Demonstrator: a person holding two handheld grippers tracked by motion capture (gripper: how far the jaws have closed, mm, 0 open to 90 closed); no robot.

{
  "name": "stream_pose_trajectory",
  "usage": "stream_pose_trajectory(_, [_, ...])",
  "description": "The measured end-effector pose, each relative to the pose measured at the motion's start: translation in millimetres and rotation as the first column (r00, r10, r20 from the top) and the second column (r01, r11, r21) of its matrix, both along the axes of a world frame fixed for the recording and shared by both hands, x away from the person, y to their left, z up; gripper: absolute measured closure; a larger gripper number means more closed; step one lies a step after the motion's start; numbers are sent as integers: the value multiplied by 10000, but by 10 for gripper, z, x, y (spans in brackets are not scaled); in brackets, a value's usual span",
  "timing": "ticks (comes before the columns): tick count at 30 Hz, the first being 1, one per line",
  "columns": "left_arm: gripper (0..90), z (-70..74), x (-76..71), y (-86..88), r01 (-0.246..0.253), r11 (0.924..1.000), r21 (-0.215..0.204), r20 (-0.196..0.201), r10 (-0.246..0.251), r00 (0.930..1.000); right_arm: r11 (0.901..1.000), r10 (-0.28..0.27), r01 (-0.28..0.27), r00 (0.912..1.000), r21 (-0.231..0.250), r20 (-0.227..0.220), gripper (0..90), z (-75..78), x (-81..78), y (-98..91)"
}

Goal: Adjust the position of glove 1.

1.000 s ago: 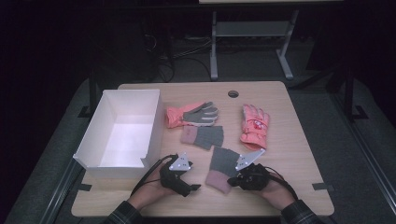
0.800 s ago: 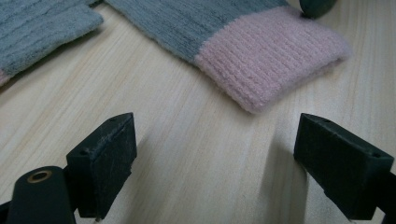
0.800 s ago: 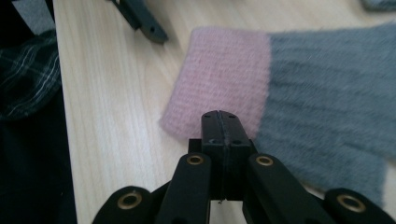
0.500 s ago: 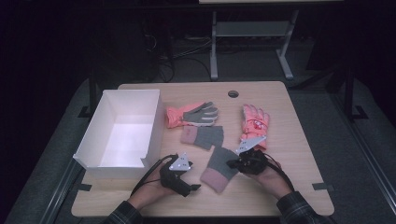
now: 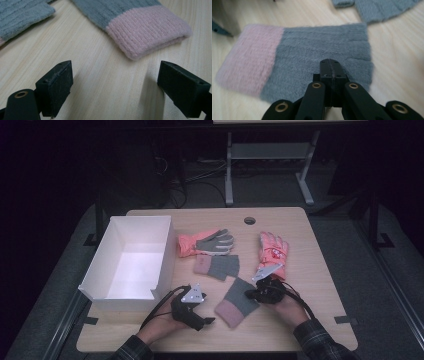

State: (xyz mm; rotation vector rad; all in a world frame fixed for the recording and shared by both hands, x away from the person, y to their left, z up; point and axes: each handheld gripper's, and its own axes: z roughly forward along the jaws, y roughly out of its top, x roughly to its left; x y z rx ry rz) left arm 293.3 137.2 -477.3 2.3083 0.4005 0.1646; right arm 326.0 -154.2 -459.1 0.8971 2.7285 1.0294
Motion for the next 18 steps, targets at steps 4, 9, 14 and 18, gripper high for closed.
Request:
stream_pose_trajectory(4, [124, -4, -2, -1, -8, 10000, -38, -17, 8, 10000, 10000, -29, 30, 10000, 62, -81, 900, -1, -102, -101])
stream_pose_trajectory(9, [124, -5, -2, -1, -7, 10000, -35, -9, 7, 10000, 10000, 45, -45, 10000, -22, 7, 899, 1, -134, -99])
stream_pose_trajectory(14, [124, -4, -5, -3, -50, 10000, -70, -51, 50, 10000, 9993, -197, 185, 9992, 315, 359, 758, 77, -166, -184])
stream_pose_trajectory(18, [124, -8, -4, -5, -38, 9999, -100, -30, 38, 10000, 9918, -1032, 978, 9926, 829, 644, 553, 132, -238, -393])
